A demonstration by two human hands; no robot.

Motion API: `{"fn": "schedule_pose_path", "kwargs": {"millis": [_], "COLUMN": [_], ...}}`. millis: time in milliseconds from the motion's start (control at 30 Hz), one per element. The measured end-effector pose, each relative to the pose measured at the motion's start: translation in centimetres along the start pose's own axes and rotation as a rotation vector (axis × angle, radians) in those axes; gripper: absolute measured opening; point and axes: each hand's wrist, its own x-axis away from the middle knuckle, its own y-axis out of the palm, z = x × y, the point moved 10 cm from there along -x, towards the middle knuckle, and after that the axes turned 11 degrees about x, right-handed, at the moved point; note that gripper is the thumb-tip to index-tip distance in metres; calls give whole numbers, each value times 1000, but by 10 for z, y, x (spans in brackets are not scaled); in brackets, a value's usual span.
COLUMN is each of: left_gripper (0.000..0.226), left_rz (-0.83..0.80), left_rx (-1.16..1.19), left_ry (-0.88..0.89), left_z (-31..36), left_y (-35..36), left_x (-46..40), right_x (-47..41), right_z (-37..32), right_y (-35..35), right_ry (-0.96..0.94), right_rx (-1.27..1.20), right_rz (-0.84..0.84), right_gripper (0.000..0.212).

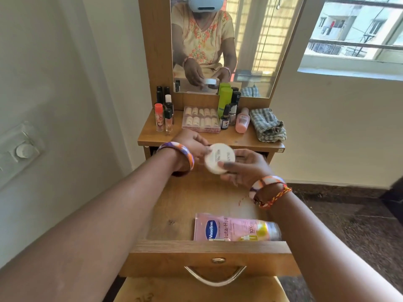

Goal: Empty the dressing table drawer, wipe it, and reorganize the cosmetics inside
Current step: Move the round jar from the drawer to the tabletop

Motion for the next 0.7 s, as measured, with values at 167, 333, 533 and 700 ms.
{"fn": "schedule_pose_path", "kwargs": {"millis": [167, 333, 533, 700], "left_gripper": [10, 29, 26, 33], "left_rz": [54, 64, 111, 107], "left_rx": [267, 454, 572, 581], "left_ry": [-70, -109, -116, -88], "left_z": [-3, -9, -11, -6], "left_y": [27, 43, 42, 44], "left_x": [-15, -28, -37, -31], "right_x": [-17, -36, -49, -57], "right_z": [-6, -11, -6, -2], "right_y": [-29, -30, -36, -41], "right_ry": [118, 146, 153, 143], "right_rx": [-368, -310, -166, -56], "right_rz": [239, 268, 297, 334], "right_gripper": [18, 45, 13, 17]}}
